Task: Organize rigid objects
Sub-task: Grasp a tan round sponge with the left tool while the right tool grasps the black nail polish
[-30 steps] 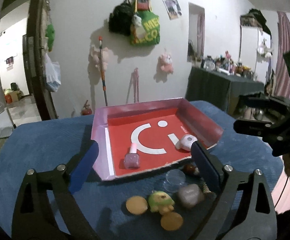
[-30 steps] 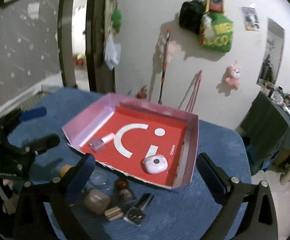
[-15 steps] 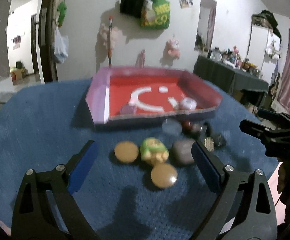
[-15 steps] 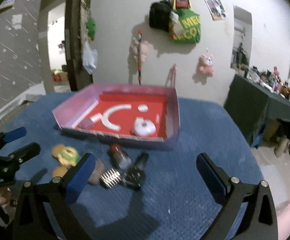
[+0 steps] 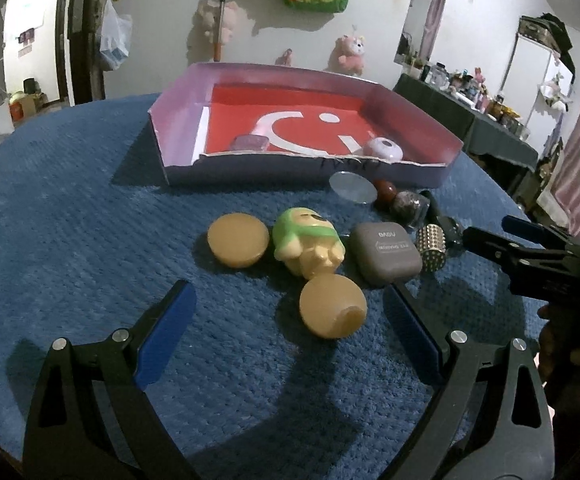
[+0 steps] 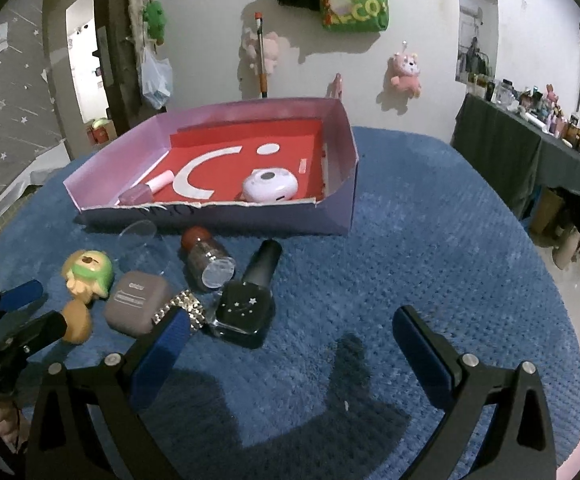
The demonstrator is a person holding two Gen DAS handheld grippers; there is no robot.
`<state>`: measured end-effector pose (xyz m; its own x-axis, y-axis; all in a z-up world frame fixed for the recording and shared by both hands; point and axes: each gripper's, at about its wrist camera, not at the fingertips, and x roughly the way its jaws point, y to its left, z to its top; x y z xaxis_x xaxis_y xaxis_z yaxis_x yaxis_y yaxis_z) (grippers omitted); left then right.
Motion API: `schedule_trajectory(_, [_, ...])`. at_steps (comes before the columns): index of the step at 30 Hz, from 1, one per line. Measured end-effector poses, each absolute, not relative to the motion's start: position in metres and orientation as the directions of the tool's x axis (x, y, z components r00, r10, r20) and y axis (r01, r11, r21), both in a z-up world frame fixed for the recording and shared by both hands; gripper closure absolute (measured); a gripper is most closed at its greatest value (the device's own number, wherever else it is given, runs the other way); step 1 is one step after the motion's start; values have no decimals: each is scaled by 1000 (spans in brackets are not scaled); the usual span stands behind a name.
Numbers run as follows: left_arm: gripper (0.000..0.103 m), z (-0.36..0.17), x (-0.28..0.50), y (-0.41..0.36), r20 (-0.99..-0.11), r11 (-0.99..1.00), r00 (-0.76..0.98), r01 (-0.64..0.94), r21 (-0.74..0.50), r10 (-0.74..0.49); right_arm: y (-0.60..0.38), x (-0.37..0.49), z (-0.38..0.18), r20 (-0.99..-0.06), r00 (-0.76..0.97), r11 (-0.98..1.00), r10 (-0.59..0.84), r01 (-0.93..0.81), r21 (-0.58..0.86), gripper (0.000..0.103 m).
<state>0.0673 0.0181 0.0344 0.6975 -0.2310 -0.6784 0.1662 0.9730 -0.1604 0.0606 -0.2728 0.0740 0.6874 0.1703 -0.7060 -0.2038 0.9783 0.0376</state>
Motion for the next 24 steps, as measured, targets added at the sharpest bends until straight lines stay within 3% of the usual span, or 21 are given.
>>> schedule_trajectory(24, [8,24,85,8,-734,972,643,205,-113,-221,-280,83,57,-781,608,984,140,-172,43,0])
